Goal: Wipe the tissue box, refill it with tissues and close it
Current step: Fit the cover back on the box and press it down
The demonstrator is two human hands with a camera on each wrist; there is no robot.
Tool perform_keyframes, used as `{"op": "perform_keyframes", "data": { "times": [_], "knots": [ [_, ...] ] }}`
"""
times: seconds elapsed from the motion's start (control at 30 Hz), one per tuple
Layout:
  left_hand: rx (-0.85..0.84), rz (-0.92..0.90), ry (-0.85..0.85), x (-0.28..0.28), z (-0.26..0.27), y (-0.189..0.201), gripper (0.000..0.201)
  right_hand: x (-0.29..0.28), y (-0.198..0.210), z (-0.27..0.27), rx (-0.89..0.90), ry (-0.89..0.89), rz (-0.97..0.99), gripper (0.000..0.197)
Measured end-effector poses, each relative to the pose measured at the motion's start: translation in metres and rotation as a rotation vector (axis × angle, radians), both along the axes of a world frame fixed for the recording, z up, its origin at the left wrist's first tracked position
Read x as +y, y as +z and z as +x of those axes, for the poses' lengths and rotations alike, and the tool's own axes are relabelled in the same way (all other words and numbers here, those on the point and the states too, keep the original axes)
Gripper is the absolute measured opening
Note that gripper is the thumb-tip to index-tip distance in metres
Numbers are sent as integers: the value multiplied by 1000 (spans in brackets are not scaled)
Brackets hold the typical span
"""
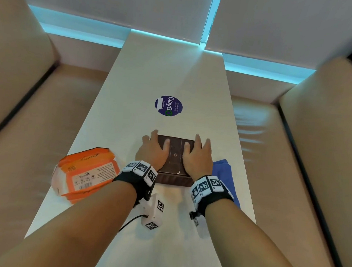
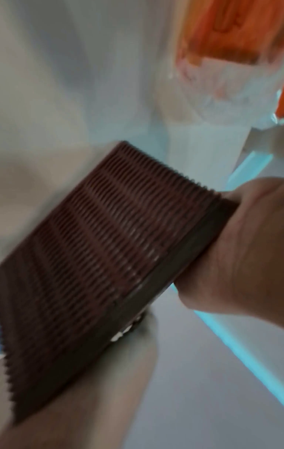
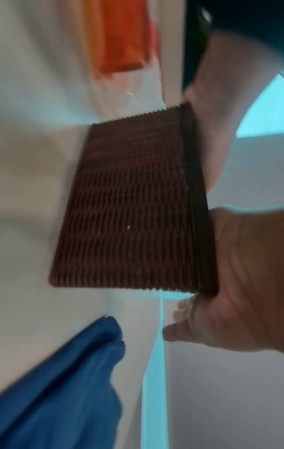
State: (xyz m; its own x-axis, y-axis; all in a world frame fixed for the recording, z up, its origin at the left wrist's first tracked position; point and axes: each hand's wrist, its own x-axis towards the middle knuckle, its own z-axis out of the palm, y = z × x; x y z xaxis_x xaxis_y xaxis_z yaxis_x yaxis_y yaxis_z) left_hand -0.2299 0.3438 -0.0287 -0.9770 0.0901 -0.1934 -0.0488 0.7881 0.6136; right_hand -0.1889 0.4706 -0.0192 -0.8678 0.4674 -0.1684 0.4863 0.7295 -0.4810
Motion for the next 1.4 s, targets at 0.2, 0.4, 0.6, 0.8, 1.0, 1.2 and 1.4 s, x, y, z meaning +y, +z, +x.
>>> {"op": "perform_keyframes", "data": {
  "times": [0.2, 0.4, 0.6, 0.8, 1.0, 1.2, 1.4],
  "knots": [
    [-202, 109, 244, -3, -9, 1, 63, 4, 7, -6, -6, -171, -242, 41],
    [-318, 83, 280, 1, -9, 9, 73, 2, 15, -3, -49, -174, -293, 42],
    [-691, 363, 377, -11, -40, 11, 82, 20, 43, -20, -289, -226, -520, 72],
    [-725, 363, 331, -18, -80, -33, 106, 48, 36, -25, -321, -286, -565, 55],
    [-697, 476, 286, -22, -67, -10, 42, 71, -2, -40, -345, -265, -645, 57],
    [-763, 665, 107, -32, -57, 31, 32, 67, 27, -35, -467, -276, -1038, 28],
    [-704, 845, 171, -33, -45, 49, 28, 49, 80, -14, -302, -71, -1046, 24]
  ]
}}
